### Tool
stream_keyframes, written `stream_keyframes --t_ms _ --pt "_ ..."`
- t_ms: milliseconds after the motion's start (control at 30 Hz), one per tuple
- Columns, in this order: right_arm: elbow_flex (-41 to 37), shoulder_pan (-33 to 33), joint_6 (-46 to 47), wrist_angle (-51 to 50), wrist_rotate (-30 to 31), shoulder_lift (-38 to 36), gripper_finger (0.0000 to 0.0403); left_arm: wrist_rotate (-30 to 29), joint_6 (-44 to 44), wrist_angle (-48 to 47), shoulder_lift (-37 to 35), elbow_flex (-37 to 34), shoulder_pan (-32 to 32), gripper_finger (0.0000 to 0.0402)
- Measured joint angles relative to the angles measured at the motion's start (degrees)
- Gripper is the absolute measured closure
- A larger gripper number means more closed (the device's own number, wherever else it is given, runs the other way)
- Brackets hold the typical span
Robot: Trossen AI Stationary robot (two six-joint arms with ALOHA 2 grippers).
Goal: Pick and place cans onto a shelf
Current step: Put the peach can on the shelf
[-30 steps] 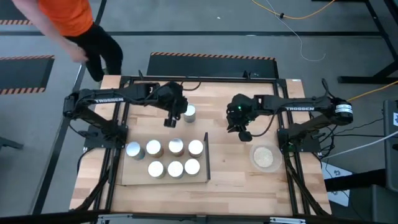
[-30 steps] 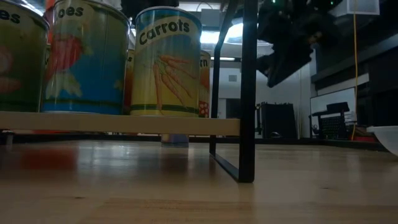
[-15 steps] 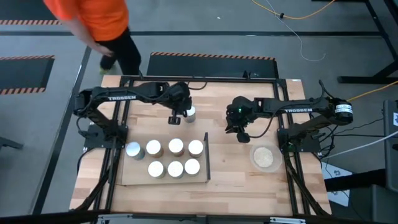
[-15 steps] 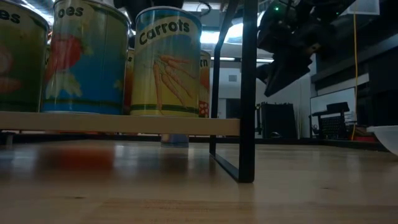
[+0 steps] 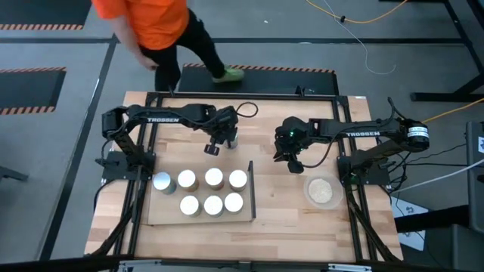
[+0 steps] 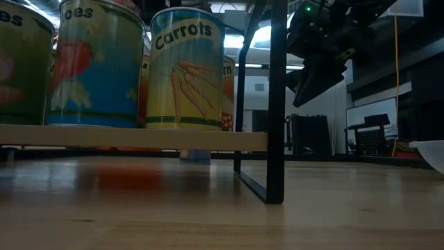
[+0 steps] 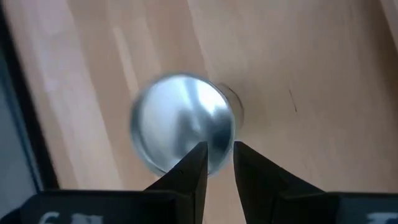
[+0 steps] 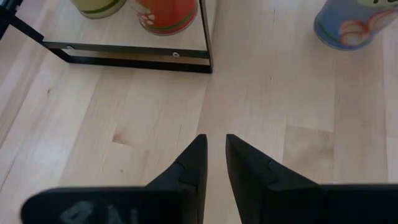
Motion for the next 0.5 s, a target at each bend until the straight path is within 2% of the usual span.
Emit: stream_keyframes --t_ms 200,500 --pt "0.0 0.0 0.0 0.3 0.0 0.0 0.0340 -0.3 3.6 -1.6 0.1 0.0 0.0 0.0330" --pt "0.0 0.0 0.0 0.3 0.0 0.0 0.0340 -0.5 3.8 -1.5 0.1 0.0 0.0 0.0330"
